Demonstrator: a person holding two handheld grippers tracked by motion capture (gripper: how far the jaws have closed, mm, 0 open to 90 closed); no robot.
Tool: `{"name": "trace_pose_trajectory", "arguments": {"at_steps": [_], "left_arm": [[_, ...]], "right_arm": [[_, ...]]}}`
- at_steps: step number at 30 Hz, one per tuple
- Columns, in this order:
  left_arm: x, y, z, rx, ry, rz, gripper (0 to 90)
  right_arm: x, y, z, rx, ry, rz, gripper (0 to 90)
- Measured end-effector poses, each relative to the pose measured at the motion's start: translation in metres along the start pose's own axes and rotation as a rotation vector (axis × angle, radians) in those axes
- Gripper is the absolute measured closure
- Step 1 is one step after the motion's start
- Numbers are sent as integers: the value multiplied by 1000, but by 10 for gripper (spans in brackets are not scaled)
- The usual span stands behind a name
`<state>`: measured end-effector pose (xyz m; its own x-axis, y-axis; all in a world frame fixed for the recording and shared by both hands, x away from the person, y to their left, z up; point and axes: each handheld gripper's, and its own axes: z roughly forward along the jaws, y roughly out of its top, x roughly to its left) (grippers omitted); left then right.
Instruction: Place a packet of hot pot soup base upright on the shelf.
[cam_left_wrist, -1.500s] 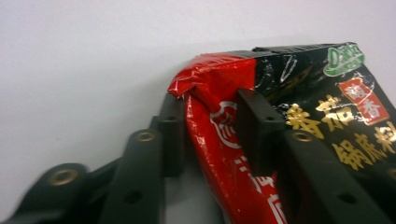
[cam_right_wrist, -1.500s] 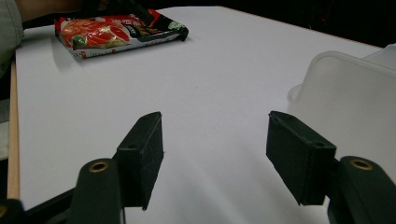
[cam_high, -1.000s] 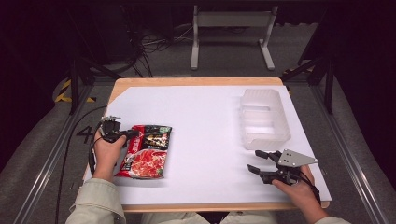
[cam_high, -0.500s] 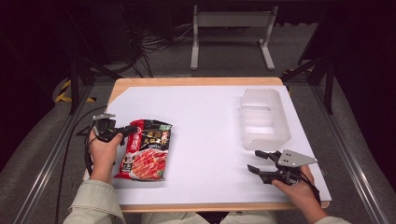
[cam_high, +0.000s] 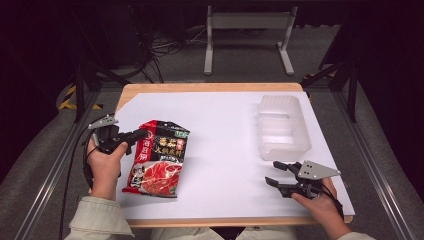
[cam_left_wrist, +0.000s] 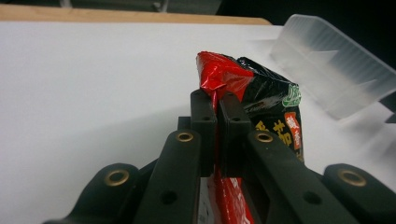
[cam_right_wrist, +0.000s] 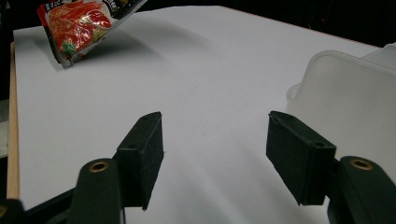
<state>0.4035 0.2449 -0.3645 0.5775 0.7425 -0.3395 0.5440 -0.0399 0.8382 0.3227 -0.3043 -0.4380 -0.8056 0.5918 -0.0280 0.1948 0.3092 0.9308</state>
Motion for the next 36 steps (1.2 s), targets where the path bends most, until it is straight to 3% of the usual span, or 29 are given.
{"name": "trace_pose_trajectory", "arguments": {"at_steps": [3,7,17,28,36], "left_arm": [[-12,4,-6,-11,-18,25,876],[-29,9,-14,-47,-20,99,877],[-55,17,-24,-145,-16,176,875],[-73,22,-23,-177,-42,216,875],[-92,29,-6,-179,-85,249,874]], "right_arm": [[1,0,0,-1,2,0,367],[1,1,-1,-2,6,-2,367],[2,3,-1,-10,8,-4,367],[3,7,-1,-21,9,-1,367],[5,16,3,-28,21,-13,353]]}}
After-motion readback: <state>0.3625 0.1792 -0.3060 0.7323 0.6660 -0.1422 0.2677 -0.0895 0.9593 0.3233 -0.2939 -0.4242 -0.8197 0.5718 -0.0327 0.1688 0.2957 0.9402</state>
